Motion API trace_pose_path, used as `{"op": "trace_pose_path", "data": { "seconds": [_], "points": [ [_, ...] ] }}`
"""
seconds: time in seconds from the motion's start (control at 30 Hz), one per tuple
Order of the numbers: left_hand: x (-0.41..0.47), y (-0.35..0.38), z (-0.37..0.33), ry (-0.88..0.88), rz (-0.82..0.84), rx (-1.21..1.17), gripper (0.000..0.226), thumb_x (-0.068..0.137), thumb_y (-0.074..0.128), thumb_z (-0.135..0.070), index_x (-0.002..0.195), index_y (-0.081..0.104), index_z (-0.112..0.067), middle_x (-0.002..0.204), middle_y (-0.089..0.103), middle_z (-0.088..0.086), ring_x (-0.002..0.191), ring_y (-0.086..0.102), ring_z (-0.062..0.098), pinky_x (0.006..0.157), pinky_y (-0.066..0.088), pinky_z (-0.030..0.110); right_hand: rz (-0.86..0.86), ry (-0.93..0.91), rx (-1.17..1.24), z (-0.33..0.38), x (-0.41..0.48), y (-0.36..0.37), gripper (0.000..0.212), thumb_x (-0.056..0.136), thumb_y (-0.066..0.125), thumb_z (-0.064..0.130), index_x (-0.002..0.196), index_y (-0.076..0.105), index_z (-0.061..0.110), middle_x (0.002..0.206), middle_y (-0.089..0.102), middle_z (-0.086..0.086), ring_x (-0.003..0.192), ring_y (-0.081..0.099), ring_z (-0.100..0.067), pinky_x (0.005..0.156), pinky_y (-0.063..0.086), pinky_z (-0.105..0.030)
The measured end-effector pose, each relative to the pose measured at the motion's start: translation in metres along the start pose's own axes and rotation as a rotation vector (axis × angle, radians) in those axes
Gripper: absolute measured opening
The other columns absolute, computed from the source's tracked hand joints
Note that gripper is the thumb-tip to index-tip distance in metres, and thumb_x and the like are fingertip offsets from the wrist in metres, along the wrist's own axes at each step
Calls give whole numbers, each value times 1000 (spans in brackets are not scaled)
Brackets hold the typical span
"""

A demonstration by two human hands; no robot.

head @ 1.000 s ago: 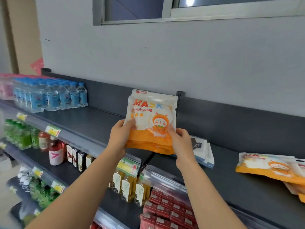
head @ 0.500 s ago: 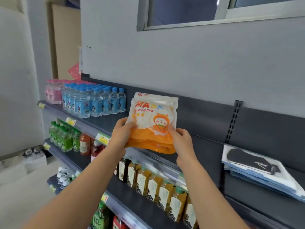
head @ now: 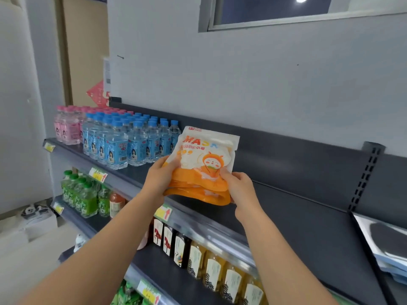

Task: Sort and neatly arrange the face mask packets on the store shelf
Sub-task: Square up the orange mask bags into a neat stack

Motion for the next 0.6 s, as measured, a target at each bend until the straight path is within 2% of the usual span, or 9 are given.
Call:
{"op": "trace_pose_path", "data": {
  "seconds": [0.1,0.23,0.33,0.43,0.6],
  "points": [
    [28,3,-2,-2,8,34,39,93,58,-34,130,52,-25,108,64,4,87,64,22,62,53,33,1,15,-45,0,30,11,46,89,63,46,122,51,17,115,64,-3,105,63,-22,92,54,-41],
    [68,2,-4,-24,28,78,41,92,60,-35,131,53,-24,105,65,5,91,64,25,66,53,35,21,46,-77,3,66,27,48,87,64,46,123,50,16,118,64,-5,107,62,-25,94,53,-45],
    [98,-4,-4,-51,41,112,46,90,62,-37,133,52,-24,111,65,8,99,63,29,74,55,40,50,92,-94,5,84,40,48,90,63,43,126,49,14,118,64,-7,105,63,-25,78,55,-36],
    [129,-10,0,-89,62,155,50,88,65,-42,133,53,-24,116,64,9,105,62,32,89,54,48,42,132,-107,4,99,54,48,91,62,43,127,50,14,118,64,-8,106,62,-26,64,48,-30],
    [177,-20,9,-151,126,212,51,86,66,-45,131,54,-23,116,64,9,106,62,31,88,55,46,8,193,-145,-4,126,78,55,89,63,47,130,51,13,117,66,-10,102,63,-26,65,49,-31]
  ]
}}
Point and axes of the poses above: each hand's wrist, its own x-axis towards the middle knuckle, its own y-axis out of the palm, z = x × y, the point moved 4 cm from there along x, towards the middle knuckle
